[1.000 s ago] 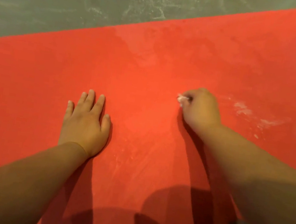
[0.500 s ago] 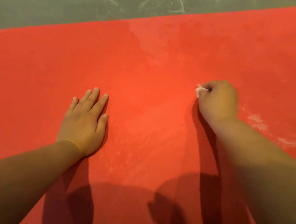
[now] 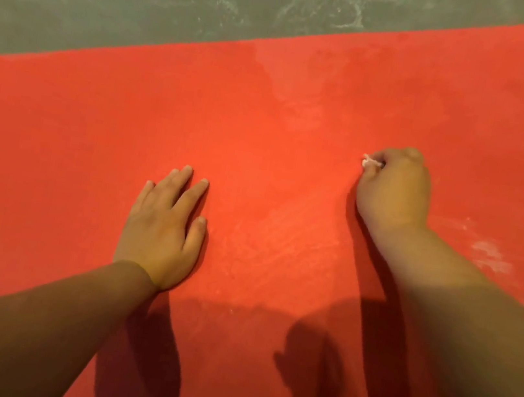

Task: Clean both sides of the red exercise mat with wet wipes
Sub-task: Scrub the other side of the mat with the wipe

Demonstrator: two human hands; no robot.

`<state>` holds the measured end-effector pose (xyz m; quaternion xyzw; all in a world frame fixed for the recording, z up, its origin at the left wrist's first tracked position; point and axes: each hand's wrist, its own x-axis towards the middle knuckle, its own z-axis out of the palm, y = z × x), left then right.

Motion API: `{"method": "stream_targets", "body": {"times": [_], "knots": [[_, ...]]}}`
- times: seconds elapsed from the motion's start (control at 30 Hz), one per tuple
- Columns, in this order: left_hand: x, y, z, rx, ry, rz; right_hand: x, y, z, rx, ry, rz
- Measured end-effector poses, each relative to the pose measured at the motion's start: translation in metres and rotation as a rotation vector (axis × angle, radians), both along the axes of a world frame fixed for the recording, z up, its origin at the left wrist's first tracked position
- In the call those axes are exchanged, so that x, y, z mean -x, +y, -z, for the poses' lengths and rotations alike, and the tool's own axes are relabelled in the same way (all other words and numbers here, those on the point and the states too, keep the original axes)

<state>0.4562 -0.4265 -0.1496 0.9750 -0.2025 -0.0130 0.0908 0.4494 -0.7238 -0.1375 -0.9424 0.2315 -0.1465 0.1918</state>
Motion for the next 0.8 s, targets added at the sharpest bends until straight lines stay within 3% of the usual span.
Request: {"method": "stream_targets", "body": {"times": [0.07,0.17,0.27,0.33,0.43,0.47,0.53,0.63,0.7,0.73,0.8], "knots": [[-0.001,-0.001,0.000,-0.014,-0.004,0.003,0.001,0.051,0.002,0.028,0.010,-0.157],[-0.003,0.000,0.000,-0.004,-0.010,0.002,0.023,0.134,-0.003,-0.030,-0.008,-0.585],[-0.005,0.000,-0.001,0.053,-0.029,-0.013,0.019,0.118,-0.007,-0.030,0.013,-0.796],[-0.007,0.001,0.000,0.080,-0.041,-0.023,0.003,0.071,-0.010,0.093,0.038,-0.661],[-0.012,0.002,0.003,0.081,-0.045,-0.037,-0.007,0.002,-0.014,0.078,0.084,-0.117],[-0.013,0.002,0.003,0.083,-0.044,-0.037,-0.004,0.006,-0.014,0.063,0.087,-0.029],[-0.015,0.002,0.003,0.097,-0.024,-0.036,0.010,0.054,-0.011,0.060,0.115,-0.159],[-0.015,-0.001,0.004,0.082,0.009,-0.024,0.042,0.134,-0.013,0.003,0.116,-0.688],[-0.018,0.000,0.007,0.083,-0.011,-0.016,0.040,0.134,-0.009,-0.013,0.092,-0.885],[-0.022,0.000,0.006,0.092,-0.043,-0.018,0.031,0.117,-0.007,0.004,0.083,-0.827],[-0.036,-0.004,0.001,0.129,-0.123,-0.049,0.011,0.067,-0.003,0.023,0.034,-0.482]]}}
